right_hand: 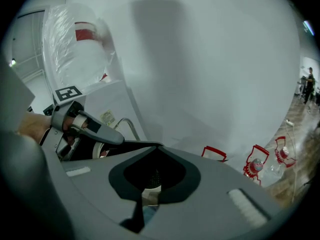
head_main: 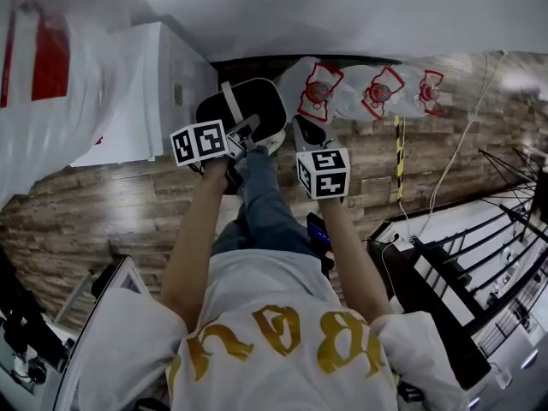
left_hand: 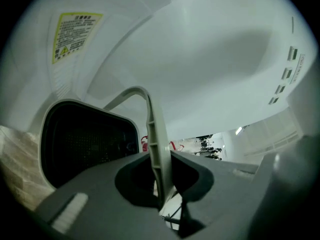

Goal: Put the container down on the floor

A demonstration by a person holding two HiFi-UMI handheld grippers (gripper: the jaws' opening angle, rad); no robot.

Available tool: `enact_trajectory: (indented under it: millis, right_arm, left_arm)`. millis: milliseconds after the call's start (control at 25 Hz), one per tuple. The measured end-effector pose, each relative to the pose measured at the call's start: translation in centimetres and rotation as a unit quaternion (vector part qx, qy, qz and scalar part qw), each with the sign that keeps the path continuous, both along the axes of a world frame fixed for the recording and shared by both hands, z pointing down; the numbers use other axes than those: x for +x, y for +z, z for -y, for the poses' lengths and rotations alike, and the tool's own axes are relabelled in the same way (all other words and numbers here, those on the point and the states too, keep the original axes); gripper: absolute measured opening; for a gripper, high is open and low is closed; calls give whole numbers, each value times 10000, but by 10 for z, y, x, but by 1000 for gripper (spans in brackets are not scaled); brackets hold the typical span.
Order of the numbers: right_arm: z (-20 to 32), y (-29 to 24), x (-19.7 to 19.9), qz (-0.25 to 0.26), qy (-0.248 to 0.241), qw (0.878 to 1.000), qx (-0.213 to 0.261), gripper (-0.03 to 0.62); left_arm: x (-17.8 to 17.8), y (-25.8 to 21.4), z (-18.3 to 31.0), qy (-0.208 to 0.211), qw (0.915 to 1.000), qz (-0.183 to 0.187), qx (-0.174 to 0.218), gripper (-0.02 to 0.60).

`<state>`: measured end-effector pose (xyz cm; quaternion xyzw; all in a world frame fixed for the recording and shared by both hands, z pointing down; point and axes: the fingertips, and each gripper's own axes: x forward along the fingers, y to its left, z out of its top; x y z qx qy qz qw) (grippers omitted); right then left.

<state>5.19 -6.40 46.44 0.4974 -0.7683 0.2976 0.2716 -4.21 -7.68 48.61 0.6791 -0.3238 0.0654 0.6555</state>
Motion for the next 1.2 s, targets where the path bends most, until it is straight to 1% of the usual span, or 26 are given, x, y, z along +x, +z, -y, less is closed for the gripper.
enact_trajectory:
  millis: [280, 440, 520, 720, 880, 1040, 1200]
  right_arm:
    - [-1, 48, -1, -32, -357, 9990, -259, 28]
    - [7, 70, -6, 160, -352, 9990, -234, 28]
    - [6, 82, -7, 210, -362, 9986, -318, 28]
    - [1, 116, -9, 165, -527, 9968, -575, 28]
    - [-1, 139, -14, 245, -638, 9950, -731, 29]
    - [-1, 154, -17, 179, -907, 9934, -676, 29]
    - [1, 176, -22, 205, -957, 9927, -702, 28]
  left_arm:
    - [-4, 48, -1, -144, 9996, 179, -170, 44]
    - [-6, 82, 2, -8, 9990, 374, -228, 43]
    - [-8, 98, 1, 42, 9985, 476, -281, 43]
    - [-7, 134, 3, 11, 9971, 643, -398, 43]
    - [-5, 162, 6, 134, 9960, 781, -422, 41]
    - [-4, 186, 5, 158, 9948, 890, -470, 41]
    - [-5, 215, 6, 219, 9935, 994, -513, 41]
